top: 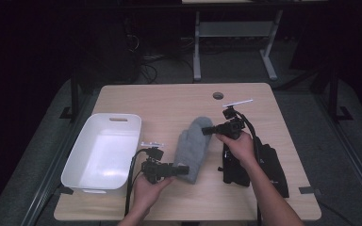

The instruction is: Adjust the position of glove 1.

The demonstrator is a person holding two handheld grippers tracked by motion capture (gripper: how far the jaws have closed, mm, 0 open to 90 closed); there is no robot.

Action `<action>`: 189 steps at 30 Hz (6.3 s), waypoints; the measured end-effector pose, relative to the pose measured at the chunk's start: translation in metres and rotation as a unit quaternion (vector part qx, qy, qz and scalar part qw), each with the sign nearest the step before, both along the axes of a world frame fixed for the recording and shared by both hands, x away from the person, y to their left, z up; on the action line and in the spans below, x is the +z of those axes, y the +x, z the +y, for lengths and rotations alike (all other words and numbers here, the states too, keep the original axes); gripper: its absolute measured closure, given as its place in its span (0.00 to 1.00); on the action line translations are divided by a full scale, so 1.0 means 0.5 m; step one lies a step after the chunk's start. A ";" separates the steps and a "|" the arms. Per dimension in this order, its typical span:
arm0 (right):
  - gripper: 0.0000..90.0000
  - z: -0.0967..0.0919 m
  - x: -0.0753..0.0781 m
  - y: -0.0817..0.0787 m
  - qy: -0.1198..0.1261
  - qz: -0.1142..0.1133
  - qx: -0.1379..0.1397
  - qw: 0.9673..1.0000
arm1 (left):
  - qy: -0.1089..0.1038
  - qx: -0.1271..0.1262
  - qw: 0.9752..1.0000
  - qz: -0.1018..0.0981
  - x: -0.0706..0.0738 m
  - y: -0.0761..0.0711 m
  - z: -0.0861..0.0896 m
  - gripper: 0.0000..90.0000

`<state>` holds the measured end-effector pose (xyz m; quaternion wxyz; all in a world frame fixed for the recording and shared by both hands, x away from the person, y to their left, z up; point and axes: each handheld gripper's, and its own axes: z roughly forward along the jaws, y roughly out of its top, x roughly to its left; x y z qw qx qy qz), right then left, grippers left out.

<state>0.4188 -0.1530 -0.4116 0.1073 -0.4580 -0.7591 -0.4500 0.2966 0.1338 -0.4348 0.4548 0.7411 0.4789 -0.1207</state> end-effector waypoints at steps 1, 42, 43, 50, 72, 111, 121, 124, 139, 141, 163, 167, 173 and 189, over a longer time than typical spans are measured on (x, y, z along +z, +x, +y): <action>0.85 -0.001 0.003 -0.001 0.004 0.000 -0.001 1.000 | 0.000 -0.002 1.000 -0.001 0.004 -0.001 0.000 0.51; 0.82 0.060 0.145 0.000 0.085 -0.028 0.003 0.996 | -0.015 0.017 0.997 -0.068 0.132 -0.023 0.082 0.50; 0.82 0.063 0.147 0.002 0.089 -0.026 0.003 0.996 | -0.016 0.020 0.997 -0.068 0.135 -0.023 0.085 0.50; 0.82 0.086 0.159 0.010 0.096 -0.028 0.007 0.995 | -0.016 0.027 0.997 -0.073 0.149 -0.023 0.106 0.50; 0.81 0.153 0.192 0.028 0.112 -0.027 0.020 0.993 | -0.020 0.047 0.995 -0.081 0.177 -0.025 0.166 0.50; 0.80 0.299 0.221 0.050 0.127 -0.020 0.057 0.990 | -0.030 0.086 0.992 -0.082 0.188 -0.042 0.293 0.49; 0.79 0.334 0.219 0.059 0.130 -0.017 0.065 0.989 | -0.029 0.096 0.992 -0.082 0.188 -0.046 0.322 0.49; 0.79 0.347 0.219 0.062 0.130 -0.015 0.070 0.989 | -0.029 0.099 0.991 -0.081 0.188 -0.047 0.333 0.49; 0.79 0.405 0.200 0.070 0.135 -0.008 0.080 0.988 | -0.018 0.112 0.991 -0.075 0.178 -0.053 0.379 0.49; 0.79 0.413 0.197 0.070 0.136 -0.006 0.080 0.987 | -0.018 0.113 0.991 -0.073 0.176 -0.054 0.386 0.49; 0.81 0.507 0.152 0.065 0.128 0.011 0.104 0.986 | -0.006 0.134 0.990 -0.048 0.143 -0.080 0.453 0.49; 0.81 0.519 0.141 0.064 0.124 0.016 0.105 0.987 | -0.001 0.135 0.990 -0.044 0.135 -0.084 0.462 0.49; 0.81 0.533 0.122 0.063 0.119 0.024 0.109 0.987 | 0.005 0.137 0.990 -0.036 0.122 -0.087 0.472 0.49; 0.82 0.553 0.070 0.059 0.096 0.043 0.117 0.988 | 0.037 0.133 0.990 -0.010 0.090 -0.089 0.483 0.48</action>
